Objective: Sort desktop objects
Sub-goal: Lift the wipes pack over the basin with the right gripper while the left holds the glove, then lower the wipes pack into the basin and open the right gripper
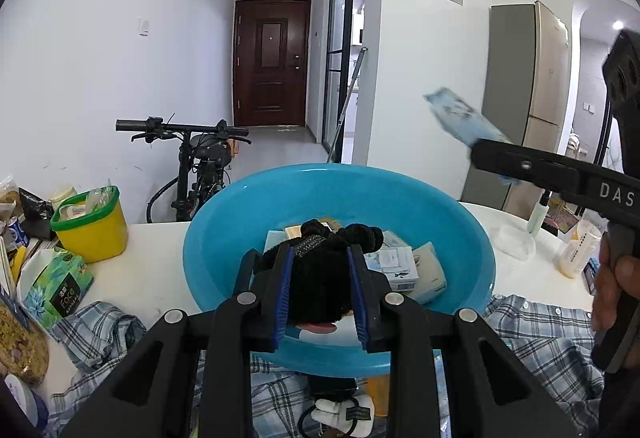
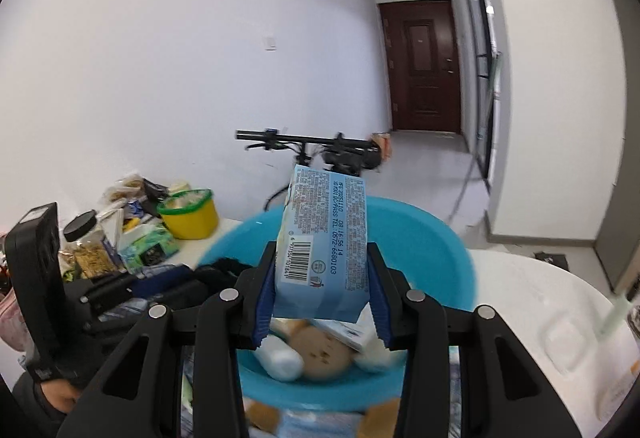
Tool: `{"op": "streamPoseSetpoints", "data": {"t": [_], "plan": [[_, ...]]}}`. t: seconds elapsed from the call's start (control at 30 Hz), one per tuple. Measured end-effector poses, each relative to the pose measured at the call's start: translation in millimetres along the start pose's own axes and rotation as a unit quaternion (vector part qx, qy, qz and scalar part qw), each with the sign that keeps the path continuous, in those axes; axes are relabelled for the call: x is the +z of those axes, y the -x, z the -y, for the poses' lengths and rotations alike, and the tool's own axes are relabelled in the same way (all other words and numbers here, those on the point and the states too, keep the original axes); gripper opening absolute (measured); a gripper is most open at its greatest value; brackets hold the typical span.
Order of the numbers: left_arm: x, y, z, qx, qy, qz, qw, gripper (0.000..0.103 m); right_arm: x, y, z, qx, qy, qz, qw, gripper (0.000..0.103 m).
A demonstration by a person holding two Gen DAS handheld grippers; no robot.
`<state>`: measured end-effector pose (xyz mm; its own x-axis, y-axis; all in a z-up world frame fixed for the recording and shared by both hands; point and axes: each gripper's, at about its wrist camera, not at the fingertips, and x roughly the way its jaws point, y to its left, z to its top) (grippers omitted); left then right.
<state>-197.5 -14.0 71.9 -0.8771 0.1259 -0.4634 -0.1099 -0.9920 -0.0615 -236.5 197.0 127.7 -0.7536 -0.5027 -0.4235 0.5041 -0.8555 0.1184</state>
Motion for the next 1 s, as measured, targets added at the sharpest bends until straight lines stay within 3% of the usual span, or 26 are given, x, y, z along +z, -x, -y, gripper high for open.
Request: {"op": "streamPoseSetpoints", "data": {"t": [0.43, 1.0], "plan": [[-7.9, -11.8, -0.6, 0.031, -0.003, -0.006, 0.9995, 0.029, -24.9, -58.3, -4.9, 0.001, 0.019, -0.062, 0.998, 0.039], [-9.7, -10.9, 2.0, 0.03, -0.008, -0.004, 0.9995, 0.029, -46.2, -60.0, -6.3, -0.005, 0.025, -0.079, 0.997, 0.04]]}}
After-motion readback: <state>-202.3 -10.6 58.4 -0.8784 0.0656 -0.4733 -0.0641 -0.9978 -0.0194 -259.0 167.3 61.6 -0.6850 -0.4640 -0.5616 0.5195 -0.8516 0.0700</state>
